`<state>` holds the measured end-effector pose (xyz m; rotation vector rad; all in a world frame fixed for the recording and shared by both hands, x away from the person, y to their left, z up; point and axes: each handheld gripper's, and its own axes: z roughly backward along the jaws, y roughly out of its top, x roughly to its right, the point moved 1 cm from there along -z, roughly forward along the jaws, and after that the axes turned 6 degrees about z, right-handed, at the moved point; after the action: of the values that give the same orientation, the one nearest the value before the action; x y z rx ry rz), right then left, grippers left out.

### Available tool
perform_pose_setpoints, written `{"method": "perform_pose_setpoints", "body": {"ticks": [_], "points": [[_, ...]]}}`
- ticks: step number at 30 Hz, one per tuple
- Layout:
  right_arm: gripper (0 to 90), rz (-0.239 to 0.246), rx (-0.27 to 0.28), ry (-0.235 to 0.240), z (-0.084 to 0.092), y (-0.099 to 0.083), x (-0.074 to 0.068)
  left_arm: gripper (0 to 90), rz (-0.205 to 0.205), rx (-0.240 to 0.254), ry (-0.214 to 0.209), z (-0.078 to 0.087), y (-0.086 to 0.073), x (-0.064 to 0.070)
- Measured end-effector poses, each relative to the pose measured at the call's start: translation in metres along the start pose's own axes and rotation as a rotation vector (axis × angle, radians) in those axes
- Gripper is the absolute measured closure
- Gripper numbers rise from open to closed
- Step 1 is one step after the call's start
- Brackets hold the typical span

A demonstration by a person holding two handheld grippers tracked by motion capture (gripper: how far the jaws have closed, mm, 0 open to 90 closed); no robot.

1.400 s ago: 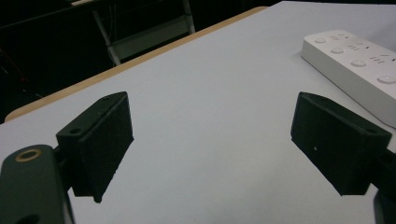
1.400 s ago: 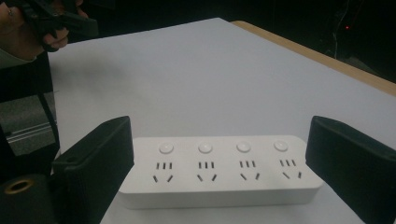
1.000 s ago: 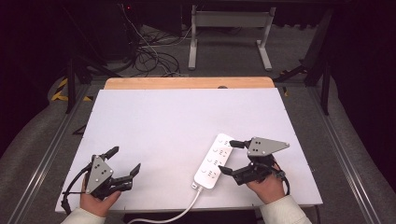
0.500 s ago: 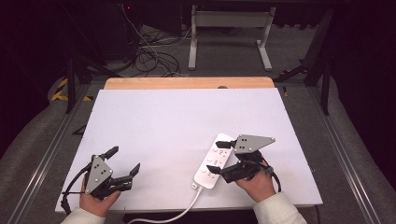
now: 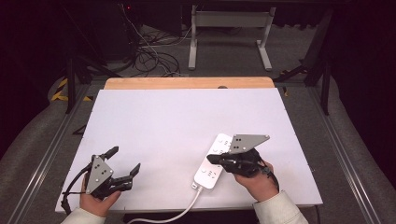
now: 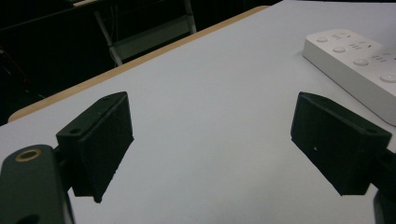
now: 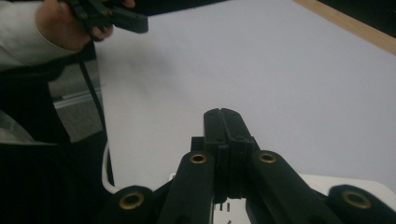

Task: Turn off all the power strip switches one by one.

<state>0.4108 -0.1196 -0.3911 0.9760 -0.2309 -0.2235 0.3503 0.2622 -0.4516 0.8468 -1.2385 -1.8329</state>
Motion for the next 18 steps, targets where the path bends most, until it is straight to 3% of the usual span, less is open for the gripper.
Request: {"method": "perform_pose_setpoints", "body": {"ticks": [6, 12, 18], "points": [[90.0, 0.018, -0.128, 0.005, -0.013, 0.008, -0.005, 13.7, -0.005, -0.001, 0.002, 0.0, 0.0, 0.0], [90.0, -0.008, -0.281, 0.004, -0.031, 0.008, -0.003, 13.7, -0.005, -0.003, 0.0, 0.0, 0.0, -0.001], [90.0, -0.009, -0.36, -0.001, -0.043, 0.005, -0.003, 13.7, -0.002, -0.012, -0.002, -0.001, 0.0, -0.001]]}}
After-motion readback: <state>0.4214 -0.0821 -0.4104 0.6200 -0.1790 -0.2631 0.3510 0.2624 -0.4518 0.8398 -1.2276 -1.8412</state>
